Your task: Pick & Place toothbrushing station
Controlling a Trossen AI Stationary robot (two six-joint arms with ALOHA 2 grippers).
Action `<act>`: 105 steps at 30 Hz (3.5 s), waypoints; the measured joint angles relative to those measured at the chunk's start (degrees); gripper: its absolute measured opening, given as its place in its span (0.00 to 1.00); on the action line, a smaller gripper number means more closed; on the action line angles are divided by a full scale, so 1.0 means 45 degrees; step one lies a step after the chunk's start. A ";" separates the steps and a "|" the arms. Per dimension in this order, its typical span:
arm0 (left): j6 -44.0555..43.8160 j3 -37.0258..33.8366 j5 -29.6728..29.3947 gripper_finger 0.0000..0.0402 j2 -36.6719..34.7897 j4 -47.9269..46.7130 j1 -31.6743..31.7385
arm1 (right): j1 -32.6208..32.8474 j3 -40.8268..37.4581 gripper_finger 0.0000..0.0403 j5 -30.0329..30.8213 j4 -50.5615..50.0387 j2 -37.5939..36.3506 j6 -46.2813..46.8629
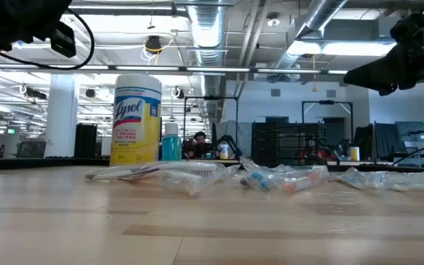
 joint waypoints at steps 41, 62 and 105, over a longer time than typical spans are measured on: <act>-0.2817 0.1579 -0.2030 0.00 1.0178 0.3297 0.0000 | 0.0000 0.0001 0.28 0.0092 0.0005 0.0004 0.0670; -0.3327 0.3928 -0.1057 0.00 1.5792 0.2879 -0.1841 | 0.0000 0.0001 0.28 0.0087 0.0010 0.0001 0.0670; -0.0606 1.1740 -0.1272 0.30 2.1158 -0.5450 -0.1069 | 0.0000 -0.0003 0.28 0.0087 0.0102 0.0004 0.0670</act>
